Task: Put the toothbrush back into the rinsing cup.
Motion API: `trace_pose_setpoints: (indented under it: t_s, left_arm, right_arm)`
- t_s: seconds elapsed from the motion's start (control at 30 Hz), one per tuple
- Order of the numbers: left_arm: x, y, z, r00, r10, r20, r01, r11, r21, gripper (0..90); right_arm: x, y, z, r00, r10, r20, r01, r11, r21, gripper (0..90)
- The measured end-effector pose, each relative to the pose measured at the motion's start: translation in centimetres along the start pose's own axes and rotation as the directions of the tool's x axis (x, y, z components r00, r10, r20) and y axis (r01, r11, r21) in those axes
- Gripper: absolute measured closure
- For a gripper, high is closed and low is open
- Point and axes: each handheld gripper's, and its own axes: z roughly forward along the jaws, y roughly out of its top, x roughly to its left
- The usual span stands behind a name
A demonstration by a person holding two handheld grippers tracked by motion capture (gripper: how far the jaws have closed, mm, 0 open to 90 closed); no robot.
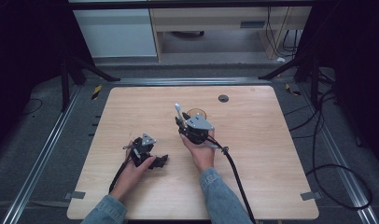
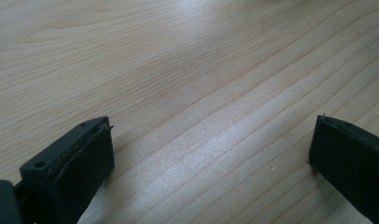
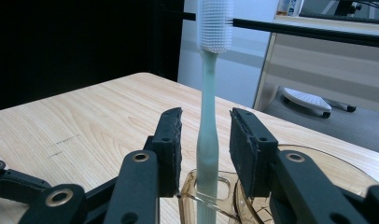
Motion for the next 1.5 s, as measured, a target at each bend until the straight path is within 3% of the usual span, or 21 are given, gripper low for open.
trace_pose_setpoints:
  t_s: [0.4, 1.0, 1.2, 1.37, 1.5]
  left_arm:
    - [0.0, 0.0, 0.0, 1.0000, 0.001, 0.000, -0.001, 1.0000, 0.000, 0.0]
    - [0.0, 0.0, 0.0, 1.0000, 0.000, 0.000, 0.000, 1.0000, 0.000, 0.0]
    - [0.0, 0.0, 0.0, 1.0000, 0.000, 0.000, 0.000, 1.0000, 0.000, 0.0]
    - [0.0, 0.0, 0.0, 1.0000, 0.000, 0.000, 0.000, 1.0000, 0.000, 0.0]
    - [0.0, 0.0, 0.0, 1.0000, 0.000, 0.000, 0.000, 1.0000, 0.000, 0.0]
  right_arm:
    - [-0.3, 1.0, -1.3, 0.9999, -0.014, -0.006, 0.015, 0.999, 0.036, 51.9]
    - [-2.1, 2.5, -3.5, 0.9999, -0.013, 0.009, 0.012, 0.987, 0.160, 29.9]
    - [-2.8, 2.8, -4.3, 1.0000, -0.005, 0.007, 0.004, 0.980, 0.198, 23.0]
    - [-3.4, 2.9, -4.6, 0.9998, -0.005, 0.018, 0.001, 0.970, 0.244, 18.0]
    - [-4.0, 3.0, -4.9, 0.9995, 0.022, 0.025, -0.028, 0.960, 0.279, 14.7]
